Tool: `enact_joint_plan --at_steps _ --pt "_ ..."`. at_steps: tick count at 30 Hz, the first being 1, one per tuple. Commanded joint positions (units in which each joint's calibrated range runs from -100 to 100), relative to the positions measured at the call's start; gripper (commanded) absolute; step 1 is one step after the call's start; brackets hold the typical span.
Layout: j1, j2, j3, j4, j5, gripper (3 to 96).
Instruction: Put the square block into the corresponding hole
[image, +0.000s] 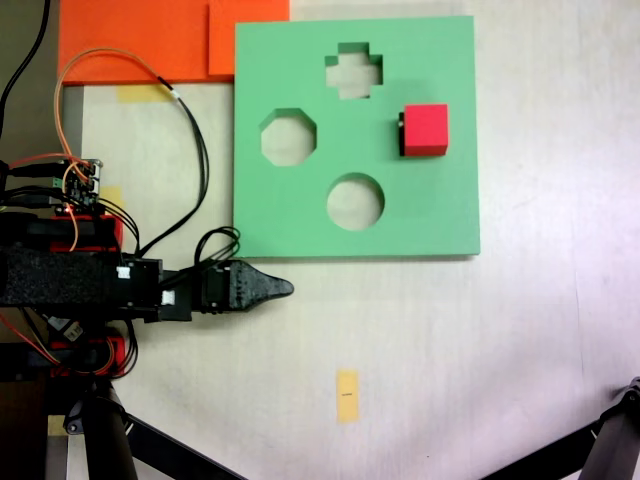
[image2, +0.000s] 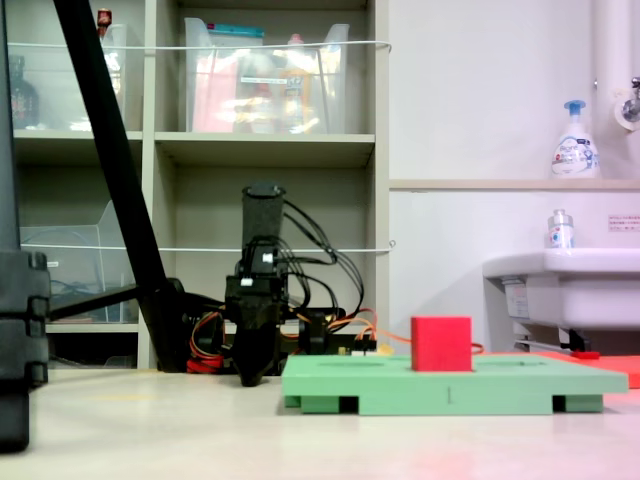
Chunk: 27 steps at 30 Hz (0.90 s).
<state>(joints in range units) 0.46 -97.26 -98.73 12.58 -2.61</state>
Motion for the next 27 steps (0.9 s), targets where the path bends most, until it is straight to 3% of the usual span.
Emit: enact_joint_plan --at_steps 1,11,14,17,20,27 --pt "0.00 1.03 -1.27 1.82 -0.24 48.9" --pt "0.34 1.03 -1.27 1.24 -0.20 47.0" --pt "0.10 0.48 -1.27 0.76 2.20 37.0" --pt "-0.05 -2.18 -1.27 -1.84 3.86 16.8" --pt "-0.20 -2.74 -1.27 -4.92 3.96 3.4" --pt "-0.20 -2.74 -1.27 -6.95 3.08 3.4"
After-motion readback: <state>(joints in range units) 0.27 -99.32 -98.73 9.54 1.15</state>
